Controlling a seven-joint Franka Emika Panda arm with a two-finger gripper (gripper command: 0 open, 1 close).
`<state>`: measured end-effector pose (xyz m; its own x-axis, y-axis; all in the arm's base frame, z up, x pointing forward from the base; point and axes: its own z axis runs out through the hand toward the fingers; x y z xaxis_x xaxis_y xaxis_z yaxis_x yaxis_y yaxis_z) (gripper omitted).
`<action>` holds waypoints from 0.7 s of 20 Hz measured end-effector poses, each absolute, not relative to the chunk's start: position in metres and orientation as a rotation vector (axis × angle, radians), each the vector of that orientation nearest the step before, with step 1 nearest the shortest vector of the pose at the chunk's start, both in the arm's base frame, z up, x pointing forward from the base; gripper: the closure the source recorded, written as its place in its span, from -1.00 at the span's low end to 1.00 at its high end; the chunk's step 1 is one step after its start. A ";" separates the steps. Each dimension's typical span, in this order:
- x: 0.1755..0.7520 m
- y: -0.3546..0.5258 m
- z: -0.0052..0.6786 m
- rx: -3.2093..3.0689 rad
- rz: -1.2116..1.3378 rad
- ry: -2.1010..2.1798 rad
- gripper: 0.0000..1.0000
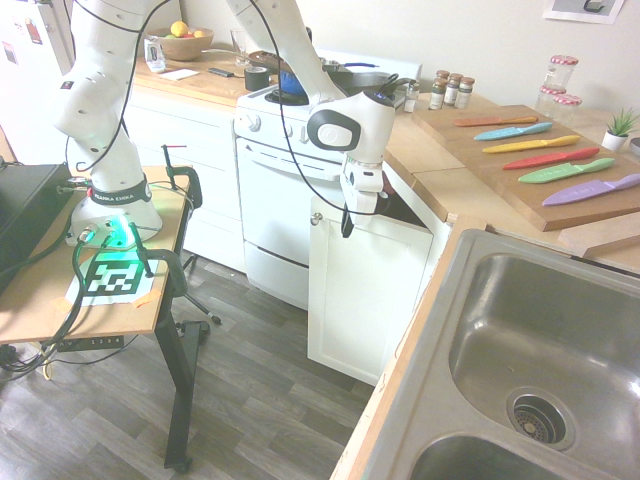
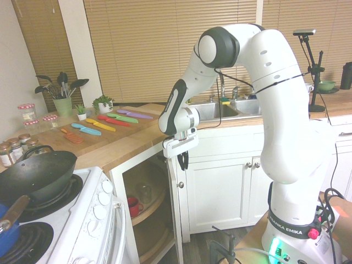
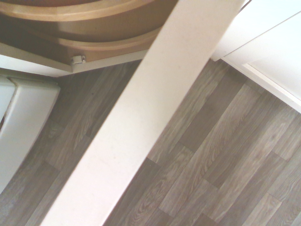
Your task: Close the cabinet
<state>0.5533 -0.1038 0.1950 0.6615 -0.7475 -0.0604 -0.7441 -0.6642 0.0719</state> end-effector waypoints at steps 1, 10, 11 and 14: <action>0.553 -0.104 0.195 2.826 -0.131 -1.268 1.00; 0.559 -0.068 0.196 2.851 -0.100 -1.027 1.00; 0.560 -0.060 0.197 2.854 -0.095 -0.995 1.00; 0.562 -0.044 0.198 2.866 -0.085 -0.930 1.00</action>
<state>0.5624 -0.0441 0.1985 0.8088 -0.5880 -0.0143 -0.5808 -0.8022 0.1385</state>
